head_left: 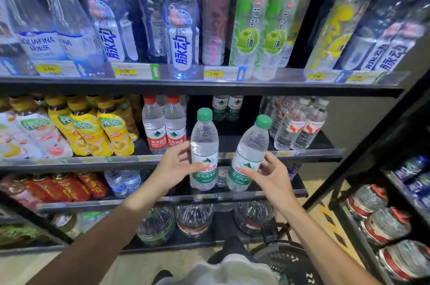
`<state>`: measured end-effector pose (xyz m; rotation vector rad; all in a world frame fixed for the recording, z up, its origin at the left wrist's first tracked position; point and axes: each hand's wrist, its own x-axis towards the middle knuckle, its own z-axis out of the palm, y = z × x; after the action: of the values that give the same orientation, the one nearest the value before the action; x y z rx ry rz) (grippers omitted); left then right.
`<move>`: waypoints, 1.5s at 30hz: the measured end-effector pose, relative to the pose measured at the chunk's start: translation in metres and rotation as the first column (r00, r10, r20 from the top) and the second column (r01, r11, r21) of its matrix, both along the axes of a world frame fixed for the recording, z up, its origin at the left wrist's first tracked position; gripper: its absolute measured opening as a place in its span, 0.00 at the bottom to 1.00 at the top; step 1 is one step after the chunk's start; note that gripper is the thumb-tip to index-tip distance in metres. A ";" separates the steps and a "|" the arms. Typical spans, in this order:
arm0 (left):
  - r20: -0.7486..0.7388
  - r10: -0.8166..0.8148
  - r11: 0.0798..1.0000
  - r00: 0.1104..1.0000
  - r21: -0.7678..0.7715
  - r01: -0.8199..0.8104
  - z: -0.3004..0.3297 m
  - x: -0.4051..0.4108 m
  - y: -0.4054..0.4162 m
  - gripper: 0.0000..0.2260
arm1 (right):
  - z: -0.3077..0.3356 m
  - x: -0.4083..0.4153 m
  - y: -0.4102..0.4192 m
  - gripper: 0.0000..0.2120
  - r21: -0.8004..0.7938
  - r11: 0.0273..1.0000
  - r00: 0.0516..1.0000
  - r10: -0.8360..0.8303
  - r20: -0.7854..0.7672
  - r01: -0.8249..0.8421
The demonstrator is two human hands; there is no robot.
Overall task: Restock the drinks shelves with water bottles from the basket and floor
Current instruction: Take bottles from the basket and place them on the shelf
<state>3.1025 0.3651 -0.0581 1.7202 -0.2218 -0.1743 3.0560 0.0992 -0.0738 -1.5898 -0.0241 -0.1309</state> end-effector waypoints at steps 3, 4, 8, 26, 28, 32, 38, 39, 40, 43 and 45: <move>0.015 0.010 1.000 1.000 0.014 -0.010 0.006 0.014 -0.009 0.24 | 0.001 0.019 -0.012 0.29 -0.052 0.994 0.988 -0.094 0.121 0.101; 0.025 0.021 1.000 0.999 0.021 -0.022 0.007 0.017 -0.012 0.25 | 0.001 0.028 -0.014 0.31 -0.071 0.989 0.982 -0.121 0.146 0.132; 0.047 0.056 0.998 0.997 0.006 -0.056 0.009 0.032 -0.019 0.27 | -0.004 0.071 -0.022 0.31 -0.109 0.976 0.970 -0.167 0.176 0.188; 0.227 0.081 0.996 0.970 -0.051 -0.071 -0.006 0.065 -0.033 0.27 | -0.046 0.210 -0.048 0.29 -0.441 0.897 0.998 0.004 0.061 0.023; 0.226 0.069 0.997 0.972 -0.057 -0.057 -0.009 0.075 -0.038 0.28 | -0.045 0.216 -0.051 0.33 -0.520 0.854 0.996 0.058 0.065 -0.016; 0.212 0.063 0.998 0.975 -0.025 -0.059 -0.020 0.098 -0.049 0.29 | -0.052 0.222 -0.057 0.36 -0.580 0.814 0.994 0.084 0.065 -0.031; 0.143 0.107 0.993 0.984 0.030 -0.112 -0.036 0.130 -0.067 0.28 | -0.051 0.229 -0.062 0.34 -0.544 0.835 0.994 0.110 0.023 -0.080; 0.134 0.102 0.993 0.986 0.043 -0.109 -0.038 0.135 -0.070 0.28 | -0.051 0.230 -0.062 0.34 -0.543 0.836 0.994 0.110 0.014 -0.085; 0.122 0.096 0.993 0.988 0.060 -0.103 -0.040 0.139 -0.073 0.28 | -0.052 0.230 -0.061 0.34 -0.544 0.834 0.994 0.108 0.006 -0.087; 0.072 0.083 0.993 0.994 0.079 -0.088 -0.045 0.148 -0.080 0.28 | -0.052 0.228 -0.061 0.35 -0.535 0.840 0.995 0.100 -0.006 -0.088; 0.037 0.074 0.996 0.997 0.049 -0.076 -0.046 0.154 -0.081 0.27 | -0.052 0.227 -0.060 0.35 -0.522 0.849 0.995 0.103 0.007 -0.084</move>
<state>3.2565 0.2841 -0.1045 1.7796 -0.1795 -0.0948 3.2833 0.0391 -0.1256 -2.1296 -0.1782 -0.0776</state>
